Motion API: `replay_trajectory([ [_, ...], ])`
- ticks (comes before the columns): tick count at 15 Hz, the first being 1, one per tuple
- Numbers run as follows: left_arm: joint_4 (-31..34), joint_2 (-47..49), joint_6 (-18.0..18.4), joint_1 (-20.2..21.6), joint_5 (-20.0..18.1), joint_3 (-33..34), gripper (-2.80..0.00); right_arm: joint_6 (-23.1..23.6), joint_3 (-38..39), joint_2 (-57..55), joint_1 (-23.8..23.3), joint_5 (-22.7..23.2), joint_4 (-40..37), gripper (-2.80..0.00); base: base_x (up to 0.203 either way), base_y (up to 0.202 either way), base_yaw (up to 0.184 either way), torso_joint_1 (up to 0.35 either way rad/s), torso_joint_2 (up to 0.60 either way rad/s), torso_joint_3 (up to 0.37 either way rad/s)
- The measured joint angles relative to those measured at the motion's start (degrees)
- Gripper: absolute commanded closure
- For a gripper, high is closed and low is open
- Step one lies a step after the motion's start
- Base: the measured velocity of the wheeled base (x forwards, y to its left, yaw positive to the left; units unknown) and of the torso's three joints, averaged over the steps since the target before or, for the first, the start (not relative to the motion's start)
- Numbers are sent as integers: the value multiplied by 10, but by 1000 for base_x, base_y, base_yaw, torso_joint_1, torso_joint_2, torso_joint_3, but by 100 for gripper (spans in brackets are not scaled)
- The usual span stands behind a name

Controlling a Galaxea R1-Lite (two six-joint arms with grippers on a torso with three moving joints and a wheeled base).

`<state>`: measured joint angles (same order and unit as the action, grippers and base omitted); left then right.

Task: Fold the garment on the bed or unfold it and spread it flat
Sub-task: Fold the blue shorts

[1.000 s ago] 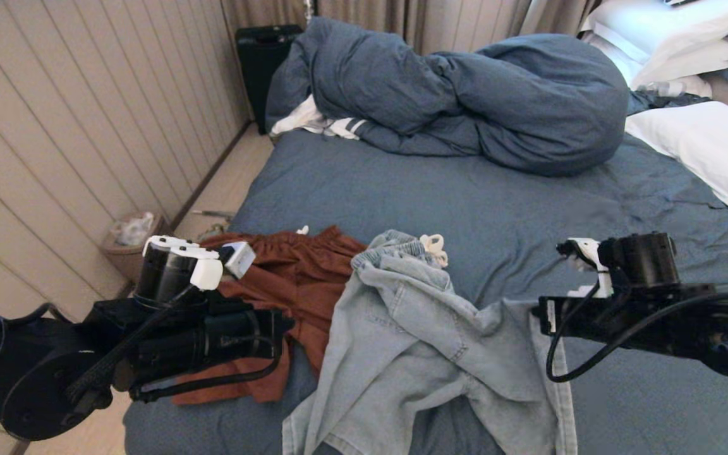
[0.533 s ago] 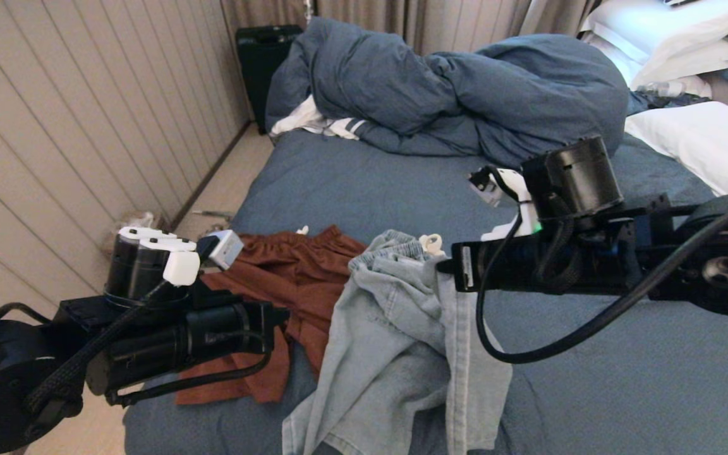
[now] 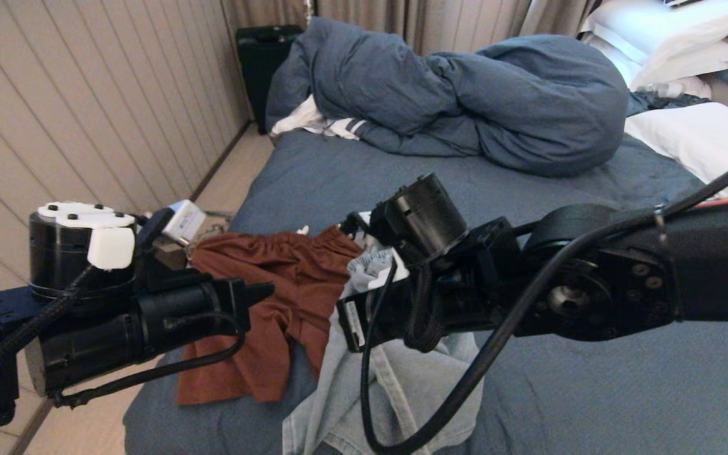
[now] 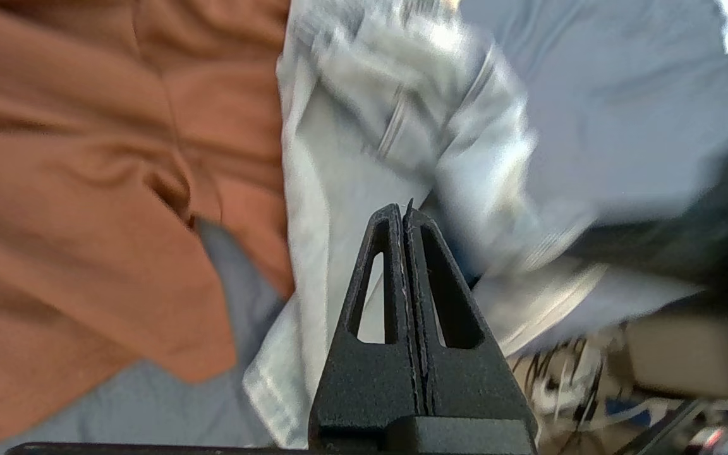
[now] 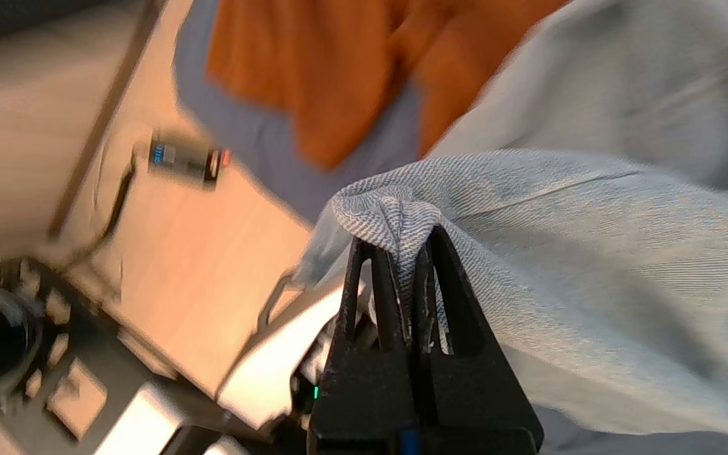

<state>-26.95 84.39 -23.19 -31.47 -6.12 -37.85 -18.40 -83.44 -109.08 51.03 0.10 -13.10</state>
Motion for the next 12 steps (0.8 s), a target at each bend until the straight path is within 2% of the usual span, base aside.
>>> replay_trajectory([
  [12,4,-35,-2,5,-2,-3,0,8,-78,-93,115,13,-101,0,0,0,0,0,0,0],
])
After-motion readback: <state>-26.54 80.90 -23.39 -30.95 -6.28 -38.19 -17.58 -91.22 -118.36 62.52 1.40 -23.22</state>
